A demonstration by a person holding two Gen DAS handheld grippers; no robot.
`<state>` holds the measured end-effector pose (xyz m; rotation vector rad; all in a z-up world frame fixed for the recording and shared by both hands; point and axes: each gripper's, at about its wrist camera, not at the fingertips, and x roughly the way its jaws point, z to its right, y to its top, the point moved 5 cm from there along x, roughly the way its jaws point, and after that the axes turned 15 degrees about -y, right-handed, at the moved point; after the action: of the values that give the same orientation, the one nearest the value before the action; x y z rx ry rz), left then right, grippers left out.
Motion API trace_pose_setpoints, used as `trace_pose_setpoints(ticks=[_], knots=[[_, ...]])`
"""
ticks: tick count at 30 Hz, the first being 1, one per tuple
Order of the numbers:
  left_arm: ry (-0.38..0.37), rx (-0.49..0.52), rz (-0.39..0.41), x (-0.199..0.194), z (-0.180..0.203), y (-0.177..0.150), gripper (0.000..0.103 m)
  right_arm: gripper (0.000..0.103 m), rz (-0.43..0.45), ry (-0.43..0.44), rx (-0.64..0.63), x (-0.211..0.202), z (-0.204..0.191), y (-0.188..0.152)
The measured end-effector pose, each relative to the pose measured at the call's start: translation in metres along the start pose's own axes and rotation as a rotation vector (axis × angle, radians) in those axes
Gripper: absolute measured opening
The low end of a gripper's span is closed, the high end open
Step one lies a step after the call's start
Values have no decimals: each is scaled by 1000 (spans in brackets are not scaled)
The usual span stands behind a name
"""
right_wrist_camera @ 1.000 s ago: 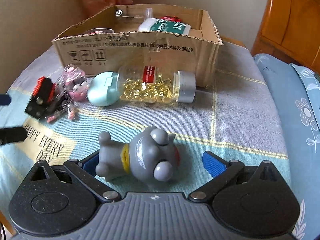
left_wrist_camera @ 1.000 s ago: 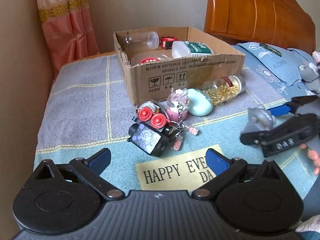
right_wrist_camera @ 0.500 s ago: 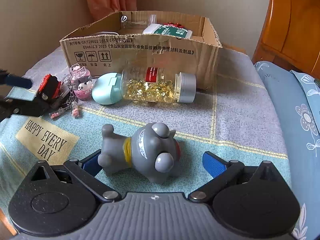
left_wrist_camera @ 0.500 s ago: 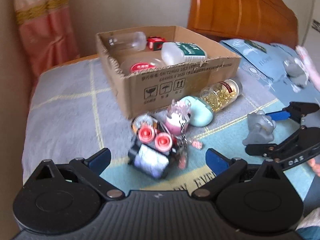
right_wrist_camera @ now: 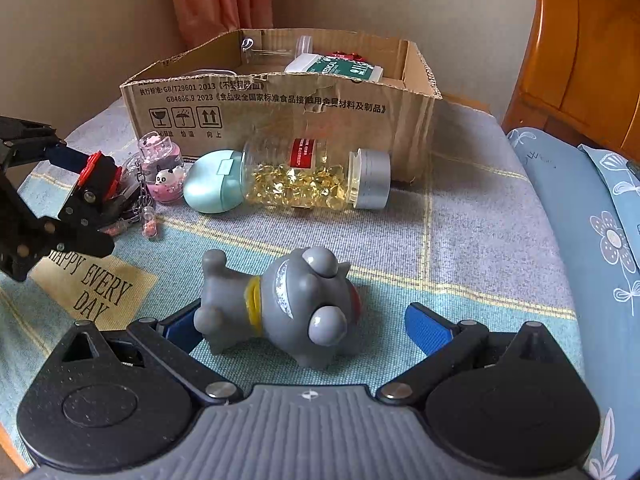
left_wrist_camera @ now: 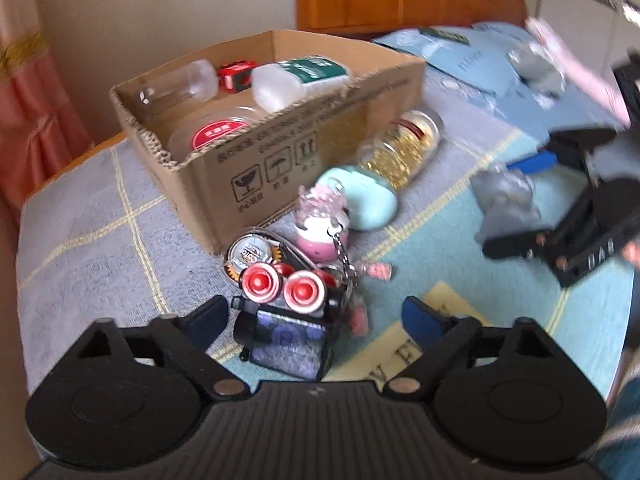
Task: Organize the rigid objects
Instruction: 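Withdraw both tools and move the right tool toward the grey elephant, then grasp the black red-buttoned cube with the left tool while the right tool grasps the grey elephant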
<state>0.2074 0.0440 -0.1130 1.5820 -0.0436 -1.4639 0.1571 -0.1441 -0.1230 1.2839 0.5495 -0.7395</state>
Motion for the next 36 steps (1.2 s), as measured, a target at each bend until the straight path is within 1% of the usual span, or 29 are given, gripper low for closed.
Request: trace_pose_setpoints(ticks=[2, 5, 7, 8, 12, 16, 23, 27, 28, 35, 36], knots=[[-1, 25, -14, -1, 1, -2, 85, 103, 1, 0, 0, 0, 0, 0], [3, 27, -21, -3, 0, -5, 77, 103, 2, 0, 1, 0, 0, 0], [10, 14, -19, -5, -1, -7, 68, 103, 3, 0, 1, 0, 0, 1], [12, 7, -18, -6, -2, -7, 66, 103, 3, 0, 1, 0, 0, 1], [-4, -23, -10, -14, -1, -10, 52, 103, 1, 0, 1, 1, -1, 1], [10, -23, -9, -21, 5, -13, 51, 103, 2, -1, 3, 1, -1, 1], [-36, -67, -40, -35, 28, -32, 51, 103, 14, -10, 12, 0, -1, -1], [-55, -112, -41, -35, 35, -43, 53, 103, 16, -9, 11, -1, -2, -3], [-59, -115, -37, -34, 36, -44, 56, 103, 16, -5, 6, -2, -3, -3], [-70, -128, -11, -29, 34, -42, 65, 103, 38, 54, -57, -5, -11, -4], [-73, -129, -8, -29, 34, -42, 68, 103, 43, 63, -67, -5, -12, -3]])
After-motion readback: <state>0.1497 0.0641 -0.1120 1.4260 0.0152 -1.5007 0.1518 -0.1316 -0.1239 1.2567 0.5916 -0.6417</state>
